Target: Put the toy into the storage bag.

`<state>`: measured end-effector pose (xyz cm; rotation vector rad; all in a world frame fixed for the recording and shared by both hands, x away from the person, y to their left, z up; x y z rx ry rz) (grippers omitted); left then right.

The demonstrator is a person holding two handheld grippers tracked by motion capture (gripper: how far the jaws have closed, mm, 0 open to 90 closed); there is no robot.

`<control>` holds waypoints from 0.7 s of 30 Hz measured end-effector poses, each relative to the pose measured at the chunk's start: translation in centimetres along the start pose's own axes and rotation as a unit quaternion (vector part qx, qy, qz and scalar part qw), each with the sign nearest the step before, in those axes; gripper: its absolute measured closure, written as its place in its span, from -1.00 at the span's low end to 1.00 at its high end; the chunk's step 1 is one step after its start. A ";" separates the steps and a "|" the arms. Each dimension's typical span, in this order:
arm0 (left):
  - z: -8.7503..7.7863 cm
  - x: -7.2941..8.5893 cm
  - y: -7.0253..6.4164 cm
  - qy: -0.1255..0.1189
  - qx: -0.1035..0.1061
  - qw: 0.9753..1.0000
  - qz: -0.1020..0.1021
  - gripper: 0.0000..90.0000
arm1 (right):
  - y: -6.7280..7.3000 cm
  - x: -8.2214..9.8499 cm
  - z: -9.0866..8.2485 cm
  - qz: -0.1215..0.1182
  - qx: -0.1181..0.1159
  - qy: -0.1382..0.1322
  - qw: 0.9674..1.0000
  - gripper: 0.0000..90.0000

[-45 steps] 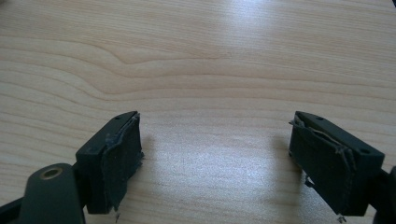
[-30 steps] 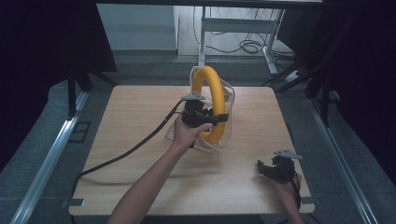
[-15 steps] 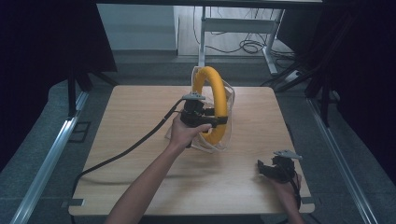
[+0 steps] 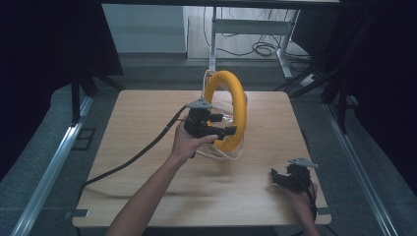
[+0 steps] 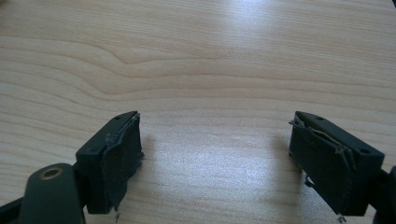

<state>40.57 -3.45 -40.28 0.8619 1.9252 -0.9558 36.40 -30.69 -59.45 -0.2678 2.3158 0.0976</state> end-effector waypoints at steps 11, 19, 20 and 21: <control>-3.4 2.2 1.5 -0.001 -0.018 1.000 -0.009 -0.42 | 0.0 0.0 0.0 0.000 0.000 0.000 1.000 -0.63; -5.5 3.7 2.1 -0.004 -0.019 1.000 -0.015 -0.39 | 0.0 0.0 0.0 0.000 0.000 -0.001 1.000 -0.63; -5.7 3.9 2.2 -0.003 -0.021 1.000 -0.016 -0.38 | 0.0 0.0 0.0 0.000 0.000 -0.001 1.000 -0.63; -5.9 4.2 2.2 -0.001 -0.023 1.000 -0.015 -0.38 | 0.0 0.0 0.0 0.000 0.000 -0.001 1.000 -0.63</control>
Point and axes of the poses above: each handheld gripper's, and its own axes: z roughly forward along the jaws, x roughly out of its underside, y roughly to its left, the point moved 8 cm from there along z, roughly forward along the jaws, and after that the axes turned 1 degree about -z, right-handed, at the moved point
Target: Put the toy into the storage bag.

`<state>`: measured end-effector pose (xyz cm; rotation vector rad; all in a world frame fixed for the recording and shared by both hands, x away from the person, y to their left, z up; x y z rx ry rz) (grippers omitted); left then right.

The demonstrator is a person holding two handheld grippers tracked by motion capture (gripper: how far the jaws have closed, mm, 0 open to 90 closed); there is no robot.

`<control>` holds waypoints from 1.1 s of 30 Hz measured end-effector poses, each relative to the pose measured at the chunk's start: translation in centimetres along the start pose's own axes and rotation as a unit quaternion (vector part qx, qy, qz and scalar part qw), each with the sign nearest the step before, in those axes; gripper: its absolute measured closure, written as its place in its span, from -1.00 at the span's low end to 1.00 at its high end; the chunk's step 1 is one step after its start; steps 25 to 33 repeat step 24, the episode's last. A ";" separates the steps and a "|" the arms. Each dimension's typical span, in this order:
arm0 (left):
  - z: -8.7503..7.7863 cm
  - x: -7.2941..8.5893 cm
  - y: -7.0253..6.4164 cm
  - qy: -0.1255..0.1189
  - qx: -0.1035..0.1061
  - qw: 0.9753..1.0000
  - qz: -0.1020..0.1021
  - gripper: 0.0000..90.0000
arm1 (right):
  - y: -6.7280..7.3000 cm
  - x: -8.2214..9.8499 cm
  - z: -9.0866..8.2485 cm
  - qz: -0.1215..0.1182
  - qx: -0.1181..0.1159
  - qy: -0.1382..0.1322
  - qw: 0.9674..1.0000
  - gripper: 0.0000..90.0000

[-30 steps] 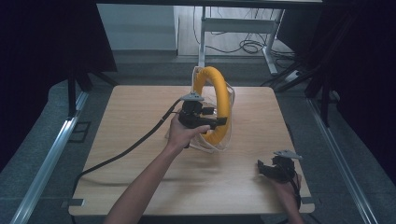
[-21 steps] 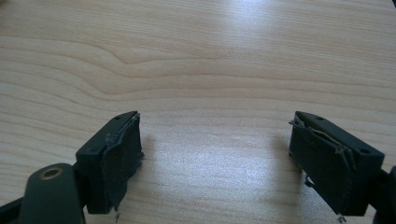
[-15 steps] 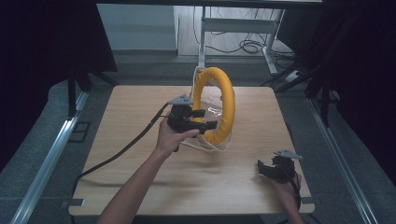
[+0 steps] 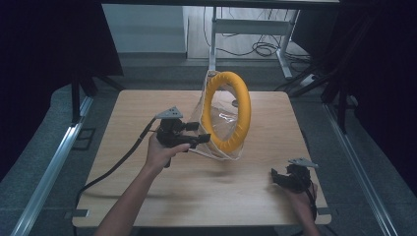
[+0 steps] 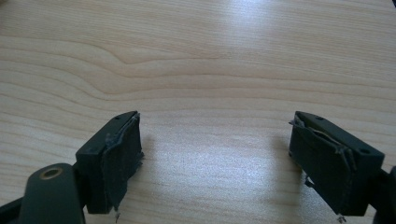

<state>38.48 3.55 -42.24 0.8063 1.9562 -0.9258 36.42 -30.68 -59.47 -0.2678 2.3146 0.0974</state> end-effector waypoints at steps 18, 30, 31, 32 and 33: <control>-2.6 3.2 1.2 0.007 -0.022 1.000 -0.008 -0.36 | 0.0 0.0 0.0 0.000 0.000 0.000 1.000 -0.63; -2.5 3.2 1.2 0.006 -0.024 1.000 -0.005 -0.36 | 0.0 0.0 0.0 0.000 0.000 0.000 1.000 -0.63; -2.5 3.2 1.2 0.006 -0.024 1.000 -0.005 -0.36 | 0.0 0.0 0.0 0.000 0.000 0.000 1.000 -0.63; -2.5 3.2 1.2 0.006 -0.024 1.000 -0.005 -0.36 | 0.0 0.0 0.0 0.000 0.000 0.000 1.000 -0.63; -2.5 3.2 1.2 0.006 -0.024 1.000 -0.005 -0.36 | 0.0 0.0 0.0 0.000 0.000 0.000 1.000 -0.63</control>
Point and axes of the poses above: each handheld gripper's, and its own axes: z roughly forward along the jaws, x roughly out of its underside, y roughly to its left, the point moved 8 cm from there along z, roughly forward along the jaws, and after that the axes turned 1 degree about -z, right-handed, at the moved point
